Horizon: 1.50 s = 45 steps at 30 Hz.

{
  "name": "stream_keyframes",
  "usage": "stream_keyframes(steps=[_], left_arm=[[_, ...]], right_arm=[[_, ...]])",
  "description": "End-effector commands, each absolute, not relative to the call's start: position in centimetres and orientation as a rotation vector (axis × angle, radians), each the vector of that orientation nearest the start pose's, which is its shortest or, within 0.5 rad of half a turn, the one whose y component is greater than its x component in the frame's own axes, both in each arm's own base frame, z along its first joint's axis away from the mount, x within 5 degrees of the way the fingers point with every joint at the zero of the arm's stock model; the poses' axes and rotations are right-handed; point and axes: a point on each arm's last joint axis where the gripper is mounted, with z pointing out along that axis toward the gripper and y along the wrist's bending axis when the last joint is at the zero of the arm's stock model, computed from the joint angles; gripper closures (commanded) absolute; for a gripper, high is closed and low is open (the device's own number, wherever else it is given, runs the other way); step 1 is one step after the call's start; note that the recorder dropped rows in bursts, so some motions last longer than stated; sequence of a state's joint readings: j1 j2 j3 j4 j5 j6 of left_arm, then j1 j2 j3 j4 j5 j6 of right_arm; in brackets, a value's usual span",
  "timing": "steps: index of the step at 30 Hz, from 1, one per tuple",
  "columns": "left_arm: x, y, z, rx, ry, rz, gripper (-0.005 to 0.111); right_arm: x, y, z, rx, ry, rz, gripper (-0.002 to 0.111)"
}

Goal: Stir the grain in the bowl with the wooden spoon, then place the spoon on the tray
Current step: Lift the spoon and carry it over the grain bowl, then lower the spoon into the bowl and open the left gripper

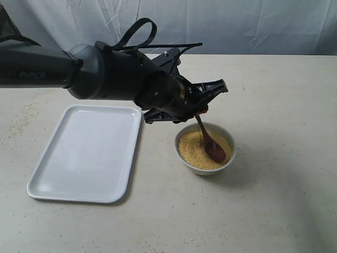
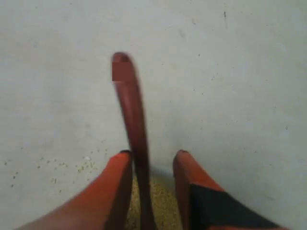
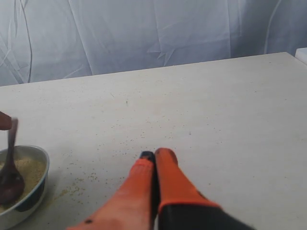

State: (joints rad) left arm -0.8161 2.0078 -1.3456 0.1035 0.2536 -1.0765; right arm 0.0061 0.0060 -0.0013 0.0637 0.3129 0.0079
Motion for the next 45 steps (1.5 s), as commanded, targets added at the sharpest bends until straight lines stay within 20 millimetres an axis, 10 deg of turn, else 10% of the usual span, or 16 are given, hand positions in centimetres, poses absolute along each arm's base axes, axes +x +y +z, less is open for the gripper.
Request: stream_keyframes(steps=[1, 6, 11, 18, 34, 45], left_arm=[[30.2, -31.8, 17.9, -0.170, 2.534, -0.735, 0.060], [30.0, -31.1, 18.5, -0.091, 2.554, -0.638, 0.057], [29.5, -30.2, 23.4, 0.315, 2.373, -0.536, 0.062], [29.4, -30.1, 28.2, 0.718, 2.037, -0.424, 0.106], [34.9, -37.4, 19.2, 1.336, 2.235, -0.221, 0.107], [35.0, -36.6, 16.1, 1.375, 2.434, -0.059, 0.107]], right_arm=[[5.4, 0.2, 18.6, 0.038, 1.787, 0.057, 0.108], [5.4, 0.2, 18.6, 0.038, 1.787, 0.057, 0.108], [5.4, 0.2, 18.6, 0.038, 1.787, 0.057, 0.108], [5.4, 0.2, 18.6, 0.038, 1.787, 0.057, 0.108], [5.4, 0.2, 18.6, 0.038, 1.787, 0.057, 0.108], [5.4, 0.2, 18.6, 0.038, 1.787, 0.057, 0.108]])
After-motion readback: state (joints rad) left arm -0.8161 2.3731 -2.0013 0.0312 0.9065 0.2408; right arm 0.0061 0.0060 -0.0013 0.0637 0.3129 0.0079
